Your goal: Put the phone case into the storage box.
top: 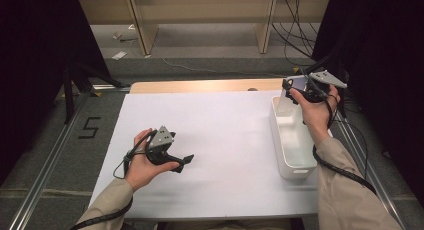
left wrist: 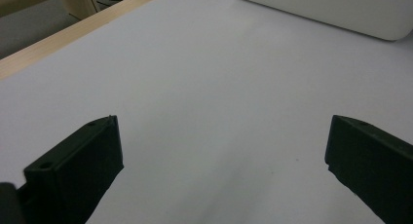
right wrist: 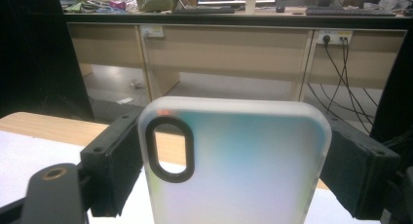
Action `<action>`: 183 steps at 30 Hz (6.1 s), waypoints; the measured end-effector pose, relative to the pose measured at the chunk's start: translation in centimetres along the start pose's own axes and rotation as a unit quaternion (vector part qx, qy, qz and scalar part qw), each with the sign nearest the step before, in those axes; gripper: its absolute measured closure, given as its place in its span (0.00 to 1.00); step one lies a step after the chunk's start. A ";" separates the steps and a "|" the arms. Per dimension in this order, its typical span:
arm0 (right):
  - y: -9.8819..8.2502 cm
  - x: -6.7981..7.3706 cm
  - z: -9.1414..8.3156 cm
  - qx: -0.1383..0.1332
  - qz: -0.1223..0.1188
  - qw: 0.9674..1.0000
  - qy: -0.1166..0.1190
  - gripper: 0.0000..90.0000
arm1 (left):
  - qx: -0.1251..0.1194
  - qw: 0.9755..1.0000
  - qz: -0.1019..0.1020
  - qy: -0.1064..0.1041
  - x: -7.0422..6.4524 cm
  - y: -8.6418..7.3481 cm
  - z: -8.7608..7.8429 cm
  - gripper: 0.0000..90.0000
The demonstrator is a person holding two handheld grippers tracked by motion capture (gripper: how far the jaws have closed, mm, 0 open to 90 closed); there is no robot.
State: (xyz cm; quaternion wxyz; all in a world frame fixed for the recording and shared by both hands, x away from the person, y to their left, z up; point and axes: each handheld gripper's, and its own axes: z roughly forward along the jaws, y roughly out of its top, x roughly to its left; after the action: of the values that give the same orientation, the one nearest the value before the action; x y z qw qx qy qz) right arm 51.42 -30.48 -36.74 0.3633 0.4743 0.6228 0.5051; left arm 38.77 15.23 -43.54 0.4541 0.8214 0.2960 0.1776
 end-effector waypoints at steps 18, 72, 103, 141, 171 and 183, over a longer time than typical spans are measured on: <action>-0.2 -0.1 0.7 0.005 -0.005 1.000 -0.002 0.20 | -0.001 1.000 0.000 -0.001 0.0 0.0 0.0 0.00; -1.1 -0.1 2.1 0.049 -0.019 0.999 -0.006 0.20 | -0.002 1.000 0.000 -0.001 0.0 0.0 0.1 0.00; -1.7 0.0 2.6 0.076 -0.023 0.997 -0.009 0.20 | -0.002 1.000 0.000 -0.001 -0.1 0.0 0.1 0.00; -2.6 0.1 3.5 0.099 -0.025 0.995 -0.010 0.20 | -0.001 1.000 0.001 -0.002 0.0 0.0 0.1 0.00; -3.6 0.1 4.6 0.116 -0.024 0.993 -0.015 0.20 | -0.001 1.000 0.000 -0.003 0.0 -0.1 0.2 0.00; -3.7 -0.1 5.0 0.116 -0.020 0.993 -0.022 0.18 | -0.002 1.000 -0.001 -0.004 -0.1 -0.1 0.3 0.00</action>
State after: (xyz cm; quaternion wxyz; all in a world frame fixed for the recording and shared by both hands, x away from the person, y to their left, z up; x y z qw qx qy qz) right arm 55.29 -29.32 -41.48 0.3294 0.5113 0.6787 0.4116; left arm 38.83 15.08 -43.76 0.4571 0.8210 0.2944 0.1743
